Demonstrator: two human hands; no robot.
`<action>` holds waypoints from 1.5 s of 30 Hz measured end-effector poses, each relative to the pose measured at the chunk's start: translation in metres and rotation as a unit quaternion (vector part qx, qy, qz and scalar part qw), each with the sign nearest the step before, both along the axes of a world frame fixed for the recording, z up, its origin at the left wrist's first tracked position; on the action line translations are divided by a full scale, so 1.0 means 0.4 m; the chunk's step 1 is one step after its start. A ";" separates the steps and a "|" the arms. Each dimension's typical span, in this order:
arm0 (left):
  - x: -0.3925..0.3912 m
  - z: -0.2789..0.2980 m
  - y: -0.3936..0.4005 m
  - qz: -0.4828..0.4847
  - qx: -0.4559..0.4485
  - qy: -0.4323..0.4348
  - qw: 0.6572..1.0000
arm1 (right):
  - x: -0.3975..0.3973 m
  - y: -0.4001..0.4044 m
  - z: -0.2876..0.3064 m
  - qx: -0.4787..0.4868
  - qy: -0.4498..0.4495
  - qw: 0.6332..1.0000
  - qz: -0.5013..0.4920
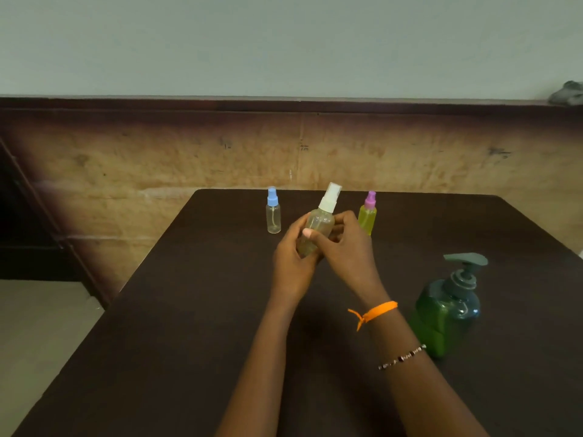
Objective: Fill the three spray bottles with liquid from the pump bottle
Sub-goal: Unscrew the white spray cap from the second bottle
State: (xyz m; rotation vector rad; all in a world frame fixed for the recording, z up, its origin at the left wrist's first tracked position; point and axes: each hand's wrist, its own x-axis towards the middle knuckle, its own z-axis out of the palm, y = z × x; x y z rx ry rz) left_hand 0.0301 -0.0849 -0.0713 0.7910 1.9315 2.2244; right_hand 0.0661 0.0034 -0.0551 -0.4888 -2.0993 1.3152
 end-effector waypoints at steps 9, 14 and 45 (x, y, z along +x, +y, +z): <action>0.174 0.076 -0.024 0.106 -0.003 0.140 0.985 | 0.190 -0.033 0.188 0.220 0.010 0.969 -0.115; 0.226 0.106 -0.035 0.128 0.007 0.176 0.976 | 0.234 -0.005 0.244 0.172 -0.035 0.979 -0.101; 0.308 0.129 -0.074 -0.184 0.071 -0.121 0.973 | 0.348 0.181 0.286 0.065 -0.027 0.923 0.379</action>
